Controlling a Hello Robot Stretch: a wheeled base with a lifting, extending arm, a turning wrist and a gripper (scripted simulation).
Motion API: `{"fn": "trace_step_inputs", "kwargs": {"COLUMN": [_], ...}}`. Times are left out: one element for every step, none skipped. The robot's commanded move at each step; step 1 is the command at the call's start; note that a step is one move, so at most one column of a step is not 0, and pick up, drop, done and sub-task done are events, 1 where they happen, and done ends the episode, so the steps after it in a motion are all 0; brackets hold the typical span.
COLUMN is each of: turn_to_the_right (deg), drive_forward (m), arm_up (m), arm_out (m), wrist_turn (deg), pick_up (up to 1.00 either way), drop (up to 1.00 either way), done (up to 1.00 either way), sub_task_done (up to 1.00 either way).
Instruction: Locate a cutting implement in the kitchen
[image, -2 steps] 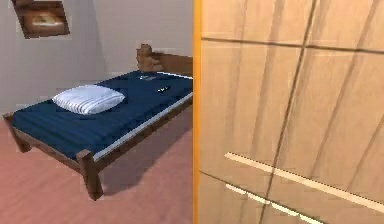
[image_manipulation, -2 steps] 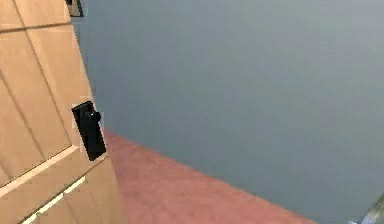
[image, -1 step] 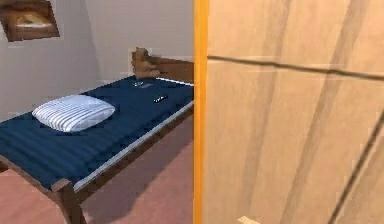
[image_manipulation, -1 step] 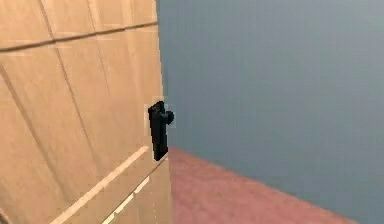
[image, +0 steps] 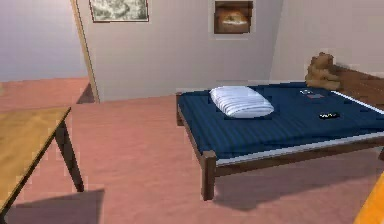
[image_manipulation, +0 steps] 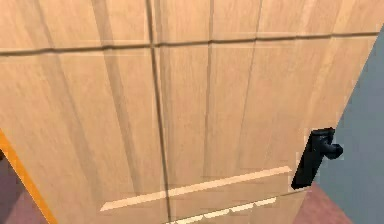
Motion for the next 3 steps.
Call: {"fn": "trace_step_inputs", "kwargs": {"turn_to_the_right": [-12.0,0.0,-12.0], "drive_forward": [0.00,0.40,0.00], "arm_up": [0.00,0.00,0.00], "arm_out": [0.00,0.00,0.00], "wrist_turn": [0.0,0.0,0.0], "pick_up": [0.00,0.00,0.00], "drop": [0.00,0.00,0.00], "done": [0.00,0.00,0.00], "sub_task_done": [0.00,0.00,0.00]}}
